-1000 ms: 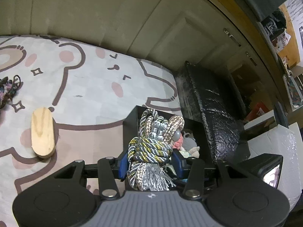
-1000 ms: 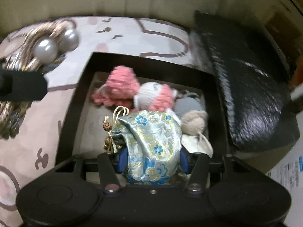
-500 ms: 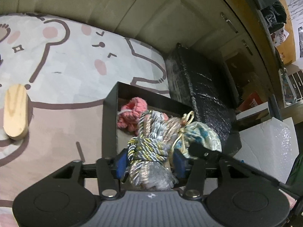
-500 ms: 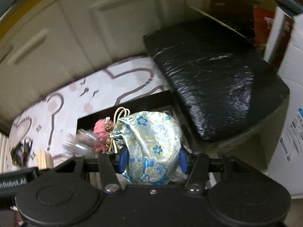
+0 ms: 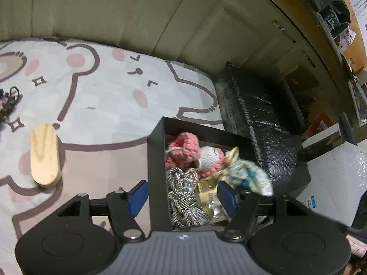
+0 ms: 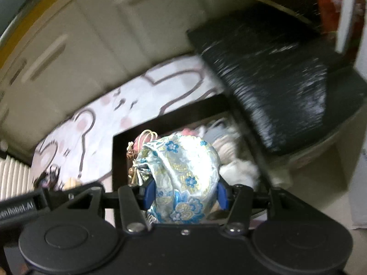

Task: Organize objects
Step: 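Release the cord into the box with the left tool while the right tool releases the pouch there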

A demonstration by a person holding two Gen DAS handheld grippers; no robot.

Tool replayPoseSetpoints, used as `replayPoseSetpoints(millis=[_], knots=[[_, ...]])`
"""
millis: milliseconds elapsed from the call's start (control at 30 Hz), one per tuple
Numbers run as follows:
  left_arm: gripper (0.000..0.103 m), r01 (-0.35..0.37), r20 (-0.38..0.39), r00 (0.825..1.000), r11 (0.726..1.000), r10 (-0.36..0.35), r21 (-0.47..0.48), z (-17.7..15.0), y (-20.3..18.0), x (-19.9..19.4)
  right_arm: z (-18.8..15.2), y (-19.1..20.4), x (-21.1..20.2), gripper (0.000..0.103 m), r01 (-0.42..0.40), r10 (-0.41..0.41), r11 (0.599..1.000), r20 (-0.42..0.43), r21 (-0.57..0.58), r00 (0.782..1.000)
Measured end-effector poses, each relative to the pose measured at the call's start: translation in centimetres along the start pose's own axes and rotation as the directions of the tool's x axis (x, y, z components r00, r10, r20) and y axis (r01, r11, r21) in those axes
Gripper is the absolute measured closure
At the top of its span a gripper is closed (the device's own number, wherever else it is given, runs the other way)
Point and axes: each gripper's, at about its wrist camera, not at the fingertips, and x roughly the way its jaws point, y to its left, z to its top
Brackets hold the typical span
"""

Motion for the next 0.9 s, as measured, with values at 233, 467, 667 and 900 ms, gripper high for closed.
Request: replayPoseSetpoints(millis=[233, 467, 667, 900], knots=[[0.033, -0.063, -0.006, 0.998, 0.995, 0.064, 0.075, 0.0, -0.1, -0.2, -0.6, 0.3, 1.5, 0.025, -0.028, 0.028, 1.000, -0.058, 0.003, 0.998], [0.029, -0.117, -0.005, 0.993, 0.981, 0.119, 0.157, -0.2, -0.7, -0.1, -0.2, 0.0, 0.1, 0.020, 0.057, -0.057, 0.998, -0.011, 0.002, 0.998], [0.029, -0.127, 0.002, 0.992, 0.972, 0.129, 0.195, -0.4, -1.1, -0.5, 0.1, -0.1, -1.5, 0.046, 0.045, -0.045, 0.999, 0.025, -0.004, 0.999], [0.024, -0.163, 0.028, 0.986, 0.950, 0.162, 0.265, -0.6, -1.7, -1.1, -0.1, 1.0, -2.2, 0.038, 0.083, -0.080, 0.994, 0.043, -0.066, 0.996]])
